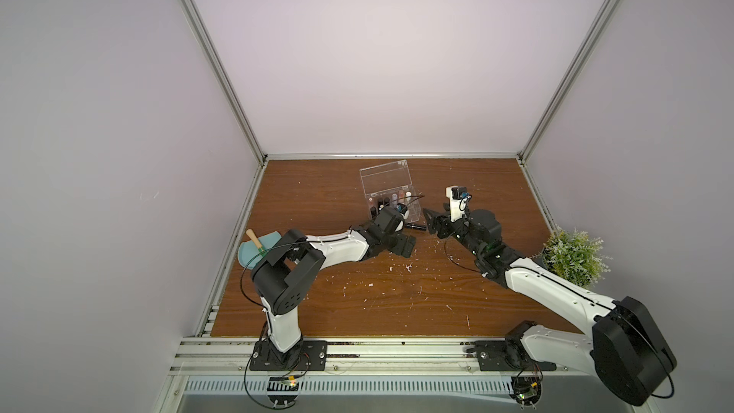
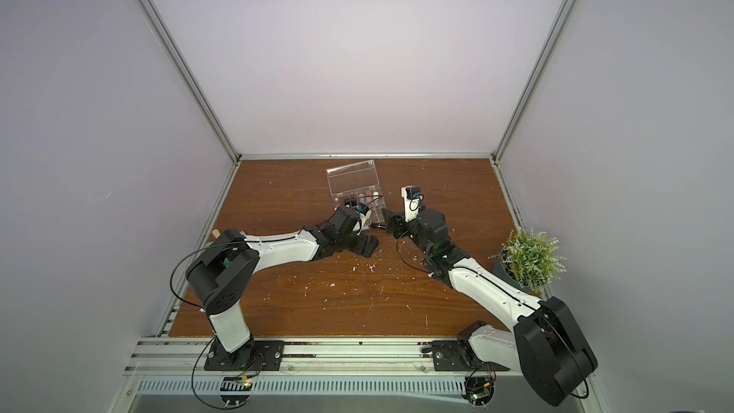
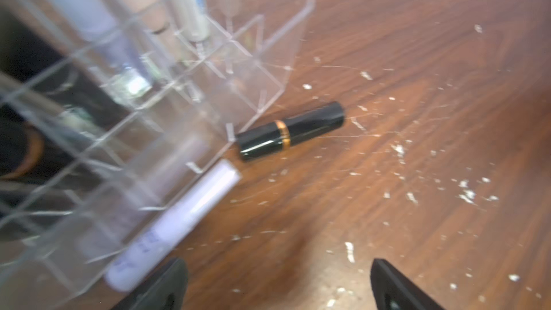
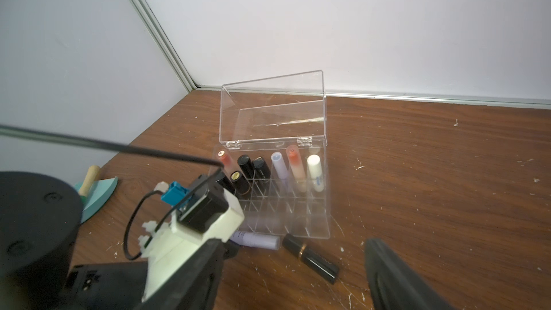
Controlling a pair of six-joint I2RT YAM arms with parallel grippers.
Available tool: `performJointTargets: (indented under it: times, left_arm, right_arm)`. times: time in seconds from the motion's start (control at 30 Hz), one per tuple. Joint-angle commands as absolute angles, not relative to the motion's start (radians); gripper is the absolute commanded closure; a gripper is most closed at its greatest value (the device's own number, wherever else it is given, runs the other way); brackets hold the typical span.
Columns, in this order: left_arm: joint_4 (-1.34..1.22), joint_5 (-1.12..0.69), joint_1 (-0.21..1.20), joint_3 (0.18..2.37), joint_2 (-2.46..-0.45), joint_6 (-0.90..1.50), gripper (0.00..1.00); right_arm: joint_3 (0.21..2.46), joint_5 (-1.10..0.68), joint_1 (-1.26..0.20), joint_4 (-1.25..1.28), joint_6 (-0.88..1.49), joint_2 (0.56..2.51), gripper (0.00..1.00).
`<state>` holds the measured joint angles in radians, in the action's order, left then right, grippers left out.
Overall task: Arrange the lipsticks in the organizer
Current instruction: Pick up the lipstick at the center of the board.
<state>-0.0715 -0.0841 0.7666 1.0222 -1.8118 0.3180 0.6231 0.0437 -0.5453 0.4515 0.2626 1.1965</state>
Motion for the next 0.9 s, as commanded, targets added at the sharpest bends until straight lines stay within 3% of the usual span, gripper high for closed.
performJointTargets:
  times: [0.0, 0.23, 0.47, 0.63, 0.87]
  left_arm:
    - [-0.069, -0.120, 0.782, 1.033, -1.827, 0.336, 0.00]
    - [-0.020, -0.023, 0.778, 1.027, -1.753, 0.329, 0.00]
    - [-0.066, 0.009, 0.747, 0.897, -1.568, 0.376, 0.00]
    - [-0.128, 0.012, 0.712, 0.767, -1.384, 0.424, 0.00]
    - [-0.182, 0.001, 0.678, 0.657, -1.240, 0.441, 0.00]
  right_arm:
    - [0.621, 0.038, -0.537, 0.469, 0.265, 1.158, 0.19]
    - [0.623, 0.036, -0.514, 0.444, 0.265, 1.164, 0.19]
    - [0.624, -0.060, -0.402, 0.379, 0.278, 1.189, 0.19]
    - [0.679, -0.184, -0.348, 0.302, 0.262, 1.312, 0.10]
    - [0.772, -0.311, -0.350, 0.232, 0.220, 1.463, 0.09]
